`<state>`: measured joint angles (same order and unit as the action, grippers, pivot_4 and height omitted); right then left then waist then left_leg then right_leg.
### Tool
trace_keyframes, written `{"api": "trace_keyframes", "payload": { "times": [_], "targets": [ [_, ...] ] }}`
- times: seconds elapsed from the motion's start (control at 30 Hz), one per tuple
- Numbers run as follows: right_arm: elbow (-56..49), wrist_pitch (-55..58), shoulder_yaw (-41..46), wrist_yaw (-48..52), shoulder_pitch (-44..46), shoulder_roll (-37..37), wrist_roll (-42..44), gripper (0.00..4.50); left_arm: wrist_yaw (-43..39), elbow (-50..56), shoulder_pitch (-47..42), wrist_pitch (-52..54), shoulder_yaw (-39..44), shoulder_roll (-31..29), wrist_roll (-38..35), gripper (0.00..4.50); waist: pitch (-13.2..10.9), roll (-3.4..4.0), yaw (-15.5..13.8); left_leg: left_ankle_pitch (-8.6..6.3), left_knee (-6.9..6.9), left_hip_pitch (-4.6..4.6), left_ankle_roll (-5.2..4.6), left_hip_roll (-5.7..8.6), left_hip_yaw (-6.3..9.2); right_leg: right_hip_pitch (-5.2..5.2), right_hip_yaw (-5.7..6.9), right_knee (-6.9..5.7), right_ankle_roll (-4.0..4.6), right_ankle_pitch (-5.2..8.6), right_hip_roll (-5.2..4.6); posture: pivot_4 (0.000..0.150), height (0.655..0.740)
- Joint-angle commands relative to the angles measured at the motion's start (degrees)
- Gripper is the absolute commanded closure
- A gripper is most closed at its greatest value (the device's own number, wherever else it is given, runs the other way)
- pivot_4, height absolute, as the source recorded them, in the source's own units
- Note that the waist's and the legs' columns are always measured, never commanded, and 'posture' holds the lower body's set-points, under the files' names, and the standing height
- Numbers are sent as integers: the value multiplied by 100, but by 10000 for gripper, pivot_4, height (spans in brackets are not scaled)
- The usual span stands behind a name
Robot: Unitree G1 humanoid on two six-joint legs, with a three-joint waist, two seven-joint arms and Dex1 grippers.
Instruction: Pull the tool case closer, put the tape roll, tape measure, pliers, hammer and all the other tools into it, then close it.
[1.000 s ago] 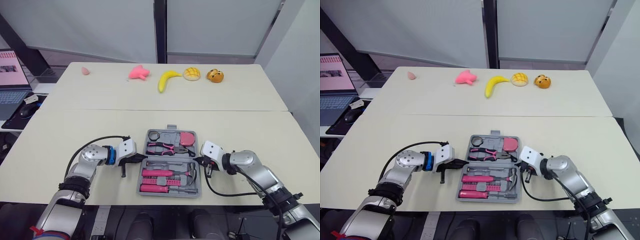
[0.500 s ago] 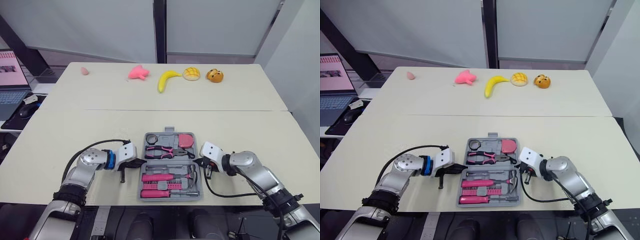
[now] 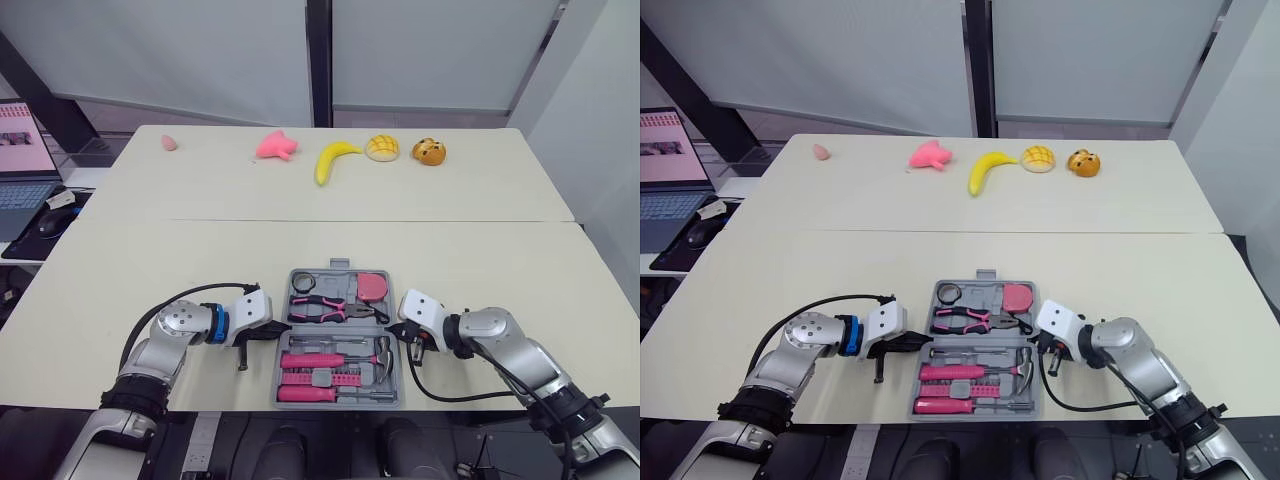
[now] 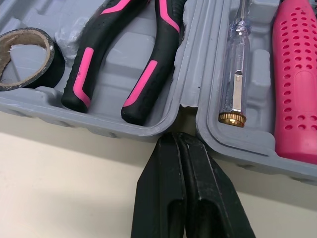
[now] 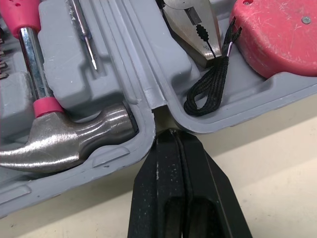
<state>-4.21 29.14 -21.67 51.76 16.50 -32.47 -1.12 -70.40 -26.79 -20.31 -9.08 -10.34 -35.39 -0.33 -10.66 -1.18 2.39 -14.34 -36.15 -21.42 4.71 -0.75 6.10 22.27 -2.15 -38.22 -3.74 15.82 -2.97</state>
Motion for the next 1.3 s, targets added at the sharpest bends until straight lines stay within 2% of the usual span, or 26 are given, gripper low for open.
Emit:
{"api": "trace_keyframes", "payload": {
  "times": [0.03,0.2,0.4,0.53,0.73,0.93,1.3],
  "targets": [
    [-163,21,-104,53,-17,75,38,45000,30,31,43,-81,-73,-59,46,44494,0,0,1,0,0,0,0,0,0,0,0,0,0,0,0,1500,7369],
    [-243,-66,492,-200,-134,-198,102,45000,23,-163,-42,-290,344,-440,-178,44494,0,0,11,0,0,0,0,0,0,1,0,-2,0,0,0,1500,7369],
    [-826,125,1140,-170,-694,-647,384,45000,-241,-472,-181,-780,628,-915,-431,44494,0,0,-18,0,0,-5,0,0,1,3,2,4,0,0,-1,1500,7369],
    [-1385,396,1450,-198,-1096,-754,651,45000,-907,960,461,-220,594,-973,-1206,44494,0,0,-22,0,1,-8,0,0,0,2,1,5,0,0,-2,1500,7369],
    [-1569,597,1513,-437,-1195,-640,793,45000,-625,2847,1186,825,400,-722,-1706,44494,-1,0,-30,0,0,-9,0,-2,1,2,0,4,-1,0,-2,1500,7369],
    [-1538,607,1458,-512,-1187,-635,799,45000,-314,3438,1470,852,-57,-567,-1259,44494,-1,0,-34,0,1,-4,0,-1,-2,-2,-3,7,-1,1,-1,1500,7369],
    [-1585,774,1421,-608,-1132,-631,840,45000,7,2964,1178,357,-822,-417,-261,44494,-1,0,-45,0,1,-5,0,0,-3,-1,-3,9,-1,0,-1,1500,7369]
  ]
}}
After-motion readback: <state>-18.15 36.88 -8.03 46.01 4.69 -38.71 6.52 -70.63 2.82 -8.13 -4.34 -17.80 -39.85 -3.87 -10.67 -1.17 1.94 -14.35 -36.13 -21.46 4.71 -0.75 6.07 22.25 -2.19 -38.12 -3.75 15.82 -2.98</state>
